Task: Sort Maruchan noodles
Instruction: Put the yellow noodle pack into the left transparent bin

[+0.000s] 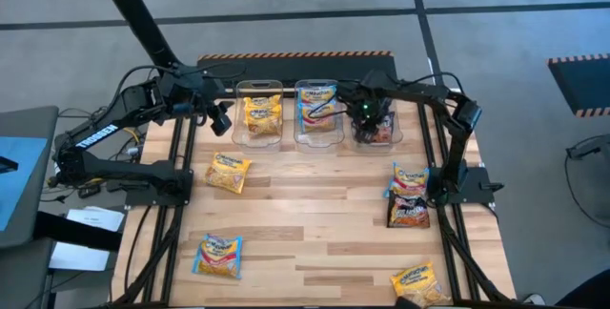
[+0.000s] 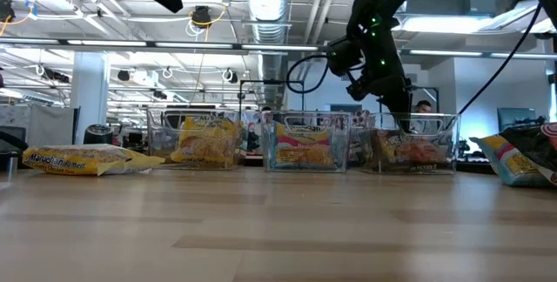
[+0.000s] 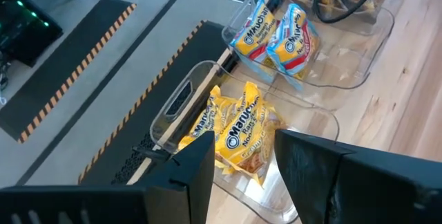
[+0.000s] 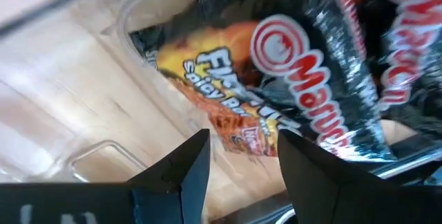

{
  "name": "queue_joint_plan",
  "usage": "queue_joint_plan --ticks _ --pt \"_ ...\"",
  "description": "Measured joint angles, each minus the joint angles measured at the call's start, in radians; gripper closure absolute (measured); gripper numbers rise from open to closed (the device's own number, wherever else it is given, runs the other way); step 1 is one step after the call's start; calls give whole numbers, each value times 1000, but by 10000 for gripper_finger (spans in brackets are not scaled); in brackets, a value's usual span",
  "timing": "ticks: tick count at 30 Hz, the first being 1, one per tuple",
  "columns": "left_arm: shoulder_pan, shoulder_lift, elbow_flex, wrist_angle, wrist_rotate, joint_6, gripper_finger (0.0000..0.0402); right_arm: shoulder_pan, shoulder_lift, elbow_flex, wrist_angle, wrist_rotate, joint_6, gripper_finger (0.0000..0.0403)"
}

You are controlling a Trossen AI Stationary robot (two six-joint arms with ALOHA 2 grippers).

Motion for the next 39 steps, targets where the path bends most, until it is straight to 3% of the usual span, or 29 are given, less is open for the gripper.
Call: queue_joint_plan --ticks 5,14,22,30,39 --pt "0 0 0 -4 6 -47 260 21 0 77 -29 0 10 210" --pt "0 0 0 -78 181 -58 260 53 0 257 -94 0 88 210" --pt "0 0 0 -129 238 -56 260 124 0 373 -207 -2 186 210" --pt "0 9 0 -215 270 2 256 244 0 414 -206 -4 265 210" --pt "-1 37 0 -361 367 -93 235 410 0 414 -205 -5 348 210"
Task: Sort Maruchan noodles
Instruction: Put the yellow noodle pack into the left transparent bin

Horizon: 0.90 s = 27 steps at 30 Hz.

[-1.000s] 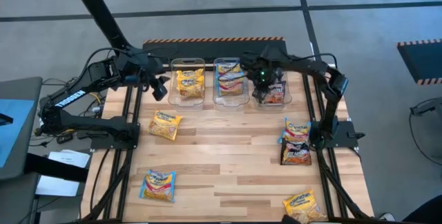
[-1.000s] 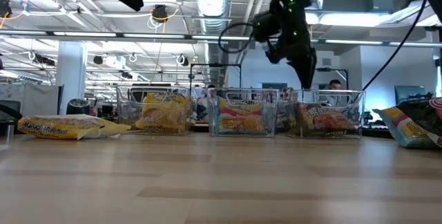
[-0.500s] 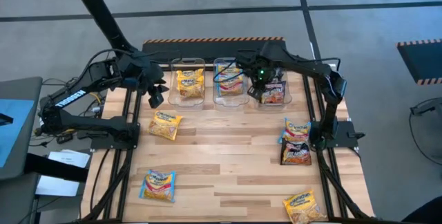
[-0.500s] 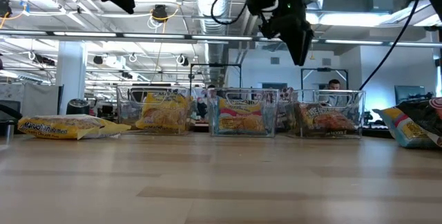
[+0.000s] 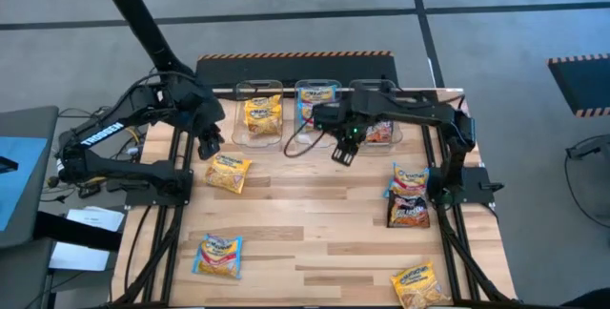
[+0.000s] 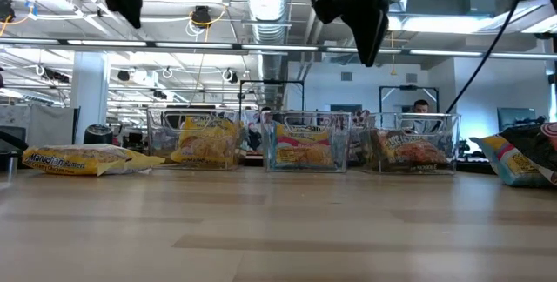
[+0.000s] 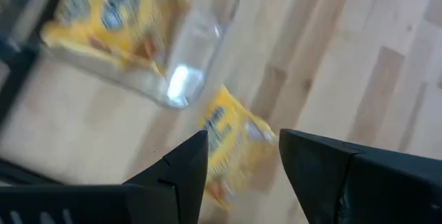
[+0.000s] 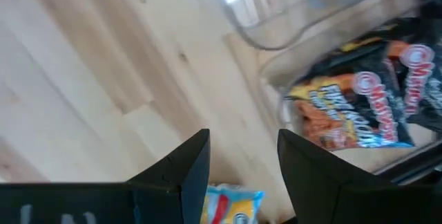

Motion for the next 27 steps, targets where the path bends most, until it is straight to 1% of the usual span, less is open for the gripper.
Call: queue_joint_plan --ticks 2,5,7,11,17,20,25,27 --pt "0 2 -13 -16 31 -23 235 34 0 0 0 0 20 210" --pt "-5 1 -59 -23 91 -47 235 79 0 0 0 0 46 210" --pt "-16 2 -93 -24 112 -60 235 107 0 0 0 -1 63 210" --pt "-57 2 -170 -26 154 -96 236 155 0 0 0 -36 97 210" --pt "-148 1 -267 -21 192 -180 236 212 0 0 0 -45 147 210" --pt "-198 1 -305 -20 192 -214 236 232 0 0 0 -45 178 210" --pt "-293 -19 -378 25 184 -304 236 265 0 0 0 -45 213 210" --pt "-339 -44 -416 73 179 -359 236 278 0 0 0 -45 225 210"
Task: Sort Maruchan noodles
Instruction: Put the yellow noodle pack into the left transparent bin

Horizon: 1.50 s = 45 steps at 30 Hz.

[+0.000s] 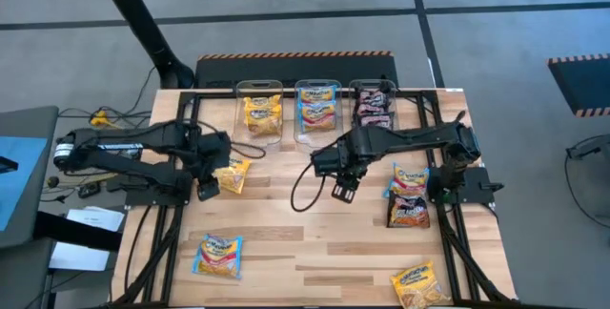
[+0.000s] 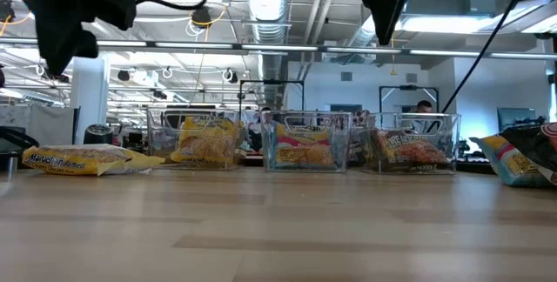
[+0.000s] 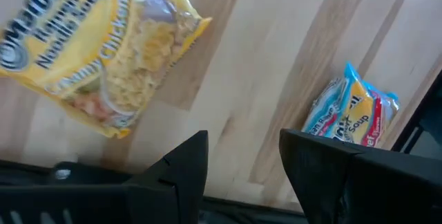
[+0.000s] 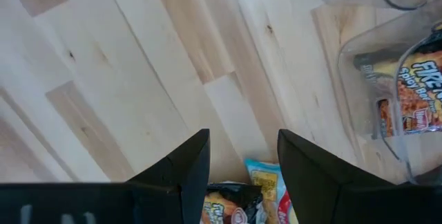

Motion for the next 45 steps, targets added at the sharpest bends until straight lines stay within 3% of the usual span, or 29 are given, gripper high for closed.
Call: queue_joint_plan --ticks 6,12,19,29,38,42,45 --pt "-127 -108 -99 118 -76 -176 236 33 0 0 1 0 30 210" --pt "-215 -214 -142 122 -254 -341 236 57 1 0 15 0 56 210" --pt "-243 -260 -195 147 -438 -419 236 61 1 0 51 0 56 210" --pt "-243 -225 -327 277 -446 -367 236 60 1 0 94 1 56 210" --pt "-243 -220 -377 387 -422 -139 236 58 1 0 94 1 55 210" --pt "-242 -220 -385 419 -398 -122 236 57 1 0 102 1 54 210" --pt "-242 -220 -385 446 -439 -189 236 57 1 0 120 1 54 210"
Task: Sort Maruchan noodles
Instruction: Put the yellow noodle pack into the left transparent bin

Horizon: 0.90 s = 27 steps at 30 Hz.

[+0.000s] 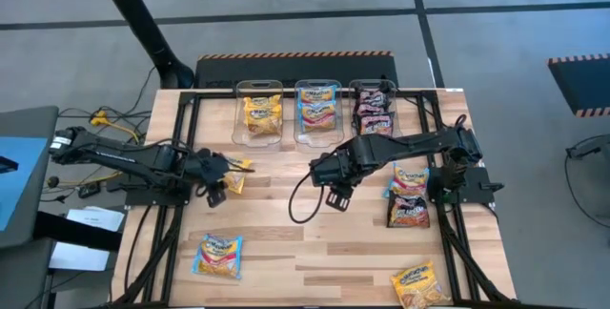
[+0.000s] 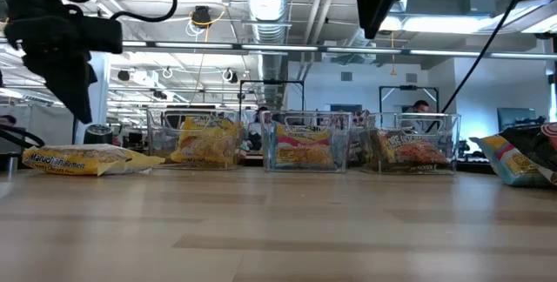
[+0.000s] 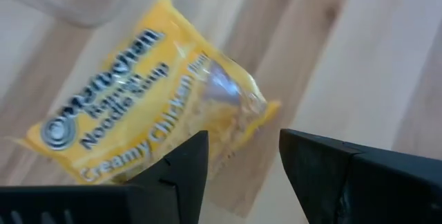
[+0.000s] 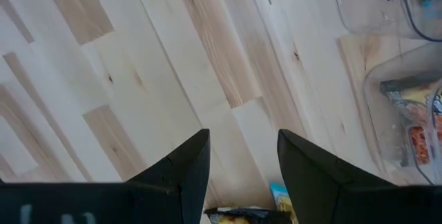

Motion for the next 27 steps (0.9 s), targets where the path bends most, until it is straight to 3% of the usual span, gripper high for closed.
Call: queue_joint_plan --ticks 6,27 --pt "10 9 0 11 -72 -74 236 0 0 0 31 0 0 210" --pt "160 336 5 126 8 -107 236 -5 0 0 43 -1 0 210"
